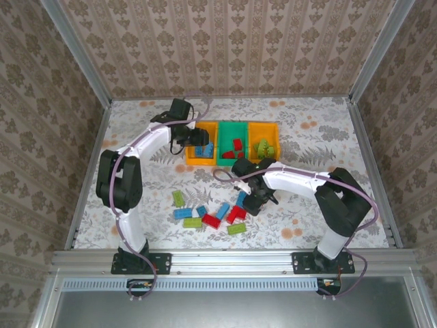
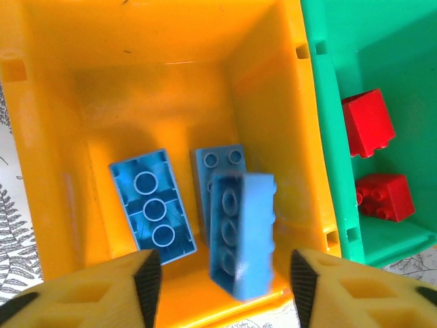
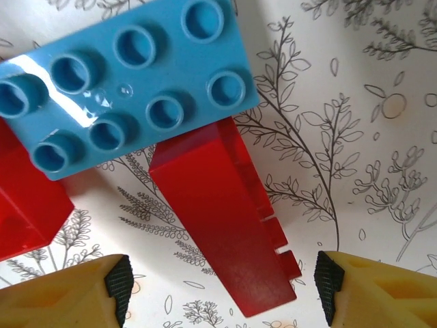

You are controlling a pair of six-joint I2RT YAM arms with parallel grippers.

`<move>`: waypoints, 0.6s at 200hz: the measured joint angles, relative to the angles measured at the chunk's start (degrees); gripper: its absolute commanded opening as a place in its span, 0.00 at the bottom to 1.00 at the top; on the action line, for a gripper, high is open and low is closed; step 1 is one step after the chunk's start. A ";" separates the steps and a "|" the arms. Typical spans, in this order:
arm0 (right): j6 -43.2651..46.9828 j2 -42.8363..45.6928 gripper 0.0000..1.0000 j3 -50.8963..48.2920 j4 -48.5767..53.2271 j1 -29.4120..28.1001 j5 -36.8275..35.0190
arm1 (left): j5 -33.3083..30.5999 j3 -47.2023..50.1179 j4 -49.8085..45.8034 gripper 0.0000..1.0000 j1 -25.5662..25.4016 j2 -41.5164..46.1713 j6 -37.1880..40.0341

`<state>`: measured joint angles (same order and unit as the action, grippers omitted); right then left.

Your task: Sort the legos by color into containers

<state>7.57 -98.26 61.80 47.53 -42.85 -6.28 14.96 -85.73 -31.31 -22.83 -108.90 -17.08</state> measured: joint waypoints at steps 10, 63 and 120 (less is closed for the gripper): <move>0.48 -0.70 0.68 0.00 -0.07 0.00 -0.24 | 0.15 0.26 0.04 0.64 0.00 0.02 -0.35; 2.95 -1.73 0.43 0.00 -0.57 0.00 -0.87 | 0.50 4.11 1.36 0.74 0.00 2.71 -1.36; 3.08 -1.36 0.28 -0.37 -0.59 0.00 -2.82 | 0.57 6.32 2.45 0.74 0.00 5.60 -1.42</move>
<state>10.66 -99.61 61.43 46.94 -42.85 -9.10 15.53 -79.42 -28.86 -22.83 -103.31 -18.50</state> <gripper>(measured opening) 0.293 0.743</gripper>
